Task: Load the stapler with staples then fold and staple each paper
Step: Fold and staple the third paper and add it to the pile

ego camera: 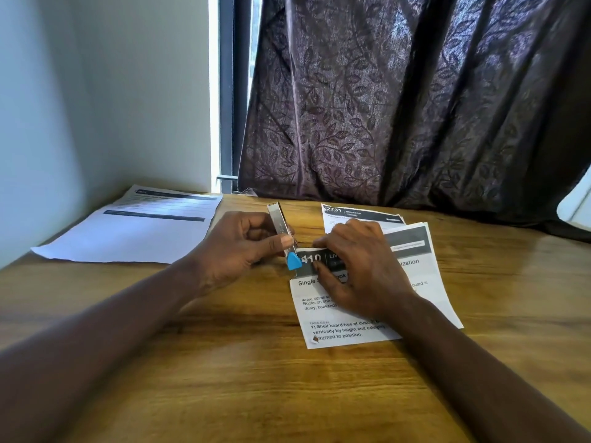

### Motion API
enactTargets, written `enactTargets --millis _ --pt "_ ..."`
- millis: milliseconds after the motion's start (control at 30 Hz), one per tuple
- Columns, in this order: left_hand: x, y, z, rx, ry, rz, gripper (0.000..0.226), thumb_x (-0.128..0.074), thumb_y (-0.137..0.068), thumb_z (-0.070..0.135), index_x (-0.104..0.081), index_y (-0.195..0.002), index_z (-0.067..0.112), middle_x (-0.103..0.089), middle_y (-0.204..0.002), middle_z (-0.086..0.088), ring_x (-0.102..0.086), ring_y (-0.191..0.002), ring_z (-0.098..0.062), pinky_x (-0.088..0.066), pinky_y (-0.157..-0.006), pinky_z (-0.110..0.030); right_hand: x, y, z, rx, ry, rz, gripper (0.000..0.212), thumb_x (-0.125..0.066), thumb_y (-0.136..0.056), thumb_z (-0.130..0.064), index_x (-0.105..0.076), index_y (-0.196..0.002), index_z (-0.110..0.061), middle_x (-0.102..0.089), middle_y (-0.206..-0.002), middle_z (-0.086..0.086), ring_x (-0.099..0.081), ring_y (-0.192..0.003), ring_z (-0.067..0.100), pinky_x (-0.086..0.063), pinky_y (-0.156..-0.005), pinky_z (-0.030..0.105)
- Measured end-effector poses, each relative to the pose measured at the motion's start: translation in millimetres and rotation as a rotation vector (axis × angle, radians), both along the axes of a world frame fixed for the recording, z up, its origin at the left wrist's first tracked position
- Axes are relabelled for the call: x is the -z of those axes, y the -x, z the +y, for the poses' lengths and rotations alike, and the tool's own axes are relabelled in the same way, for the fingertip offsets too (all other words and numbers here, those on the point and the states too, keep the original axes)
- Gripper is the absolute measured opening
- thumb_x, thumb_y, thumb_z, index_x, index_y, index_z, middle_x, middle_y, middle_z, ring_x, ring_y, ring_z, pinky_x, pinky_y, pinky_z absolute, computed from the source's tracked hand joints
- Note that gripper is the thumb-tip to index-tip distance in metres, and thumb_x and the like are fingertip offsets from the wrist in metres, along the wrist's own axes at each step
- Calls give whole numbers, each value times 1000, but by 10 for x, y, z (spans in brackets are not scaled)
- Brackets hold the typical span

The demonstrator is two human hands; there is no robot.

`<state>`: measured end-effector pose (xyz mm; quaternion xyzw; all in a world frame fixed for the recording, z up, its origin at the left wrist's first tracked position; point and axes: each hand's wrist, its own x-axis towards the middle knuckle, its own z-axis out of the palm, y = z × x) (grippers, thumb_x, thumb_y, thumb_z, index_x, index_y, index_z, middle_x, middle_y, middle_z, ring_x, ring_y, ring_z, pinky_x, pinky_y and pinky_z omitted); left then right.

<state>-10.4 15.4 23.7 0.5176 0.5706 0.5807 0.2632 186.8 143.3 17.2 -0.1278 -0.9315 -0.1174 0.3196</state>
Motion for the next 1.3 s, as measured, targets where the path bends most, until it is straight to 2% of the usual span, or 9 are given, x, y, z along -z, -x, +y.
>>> enactTargets --millis 200,400,567,667,800,967,1100,1167,1300 --pt "-29 -1 14 -44 8 5 42 -76 -71 34 -74 -111 20 -80 -104 3 -74 -105 -16 -61 -91 -36 1 3 -12 -10 22 9 34 -60 -87 -44 -65 -114 -23 -63 -102 -6 -51 -98 13 -39 -91 34" --pt "-23 -27 44 -64 50 52 36 -72 -89 21 -68 -123 13 -76 -113 -1 -69 -114 -20 -58 -98 -40 2 4 -27 -27 40 17 33 -57 -88 -44 -65 -112 -23 -63 -99 -6 -52 -96 14 -41 -89 37" --pt "-27 -82 61 -46 31 56 17 -67 -95 13 -67 -109 21 -75 -109 -1 -70 -110 -17 -61 -87 -27 -8 6 -26 -41 61 23 34 -54 -89 -45 -65 -111 -22 -63 -98 -7 -52 -95 14 -42 -87 37" --pt "-1 -108 71 -54 2 43 17 -66 -95 9 -69 -106 22 -76 -107 -3 -72 -106 -17 -62 -87 -29 -13 2 -18 -43 76 25 35 -54 -89 -47 -66 -111 -23 -64 -100 -7 -52 -96 13 -40 -89 35" --pt "15 -116 83 -74 -6 -27 17 -69 -93 14 -71 -109 13 -78 -104 -6 -75 -103 -20 -63 -83 -33 2 2 -11 -48 77 31 34 -56 -90 -46 -66 -112 -22 -63 -99 -7 -51 -96 13 -38 -90 34" --pt "-29 -80 87 -129 -122 -69 27 -65 -96 19 -72 -122 14 -78 -107 -2 -75 -101 -14 -60 -79 -22 3 -19 26 -53 101 81 30 -62 -90 -39 -66 -113 -21 -62 -99 -7 -51 -96 12 -39 -91 35" --pt "1 44 37 -253 -100 441 32 -68 -97 27 -70 -128 20 -73 -105 7 -68 -92 -10 -52 -72 -16 -1 -37 59 -55 136 120 28 -58 -90 -42 -65 -109 -22 -62 -98 -7 -51 -96 12 -40 -93 37" --pt "7 76 -9 -241 -66 676 42 -66 -90 41 -72 -127 23 -72 -98 11 -64 -86 -10 -53 -69 -32 -9 -43 68 -49 148 132 28 -56 -90 -43 -64 -107 -23 -63 -97 -7 -53 -96 14 -40 -93 38" --pt "-24 22 -56 -173 9 894 59 -52 -78 58 -73 -125 30 -64 -91 24 -59 -80 -3 -48 -66 -31 -19 -52 100 -22 153 135 27 -57 -89 -43 -64 -106 -23 -63 -96 -7 -53 -96 14 -41 -92 38"
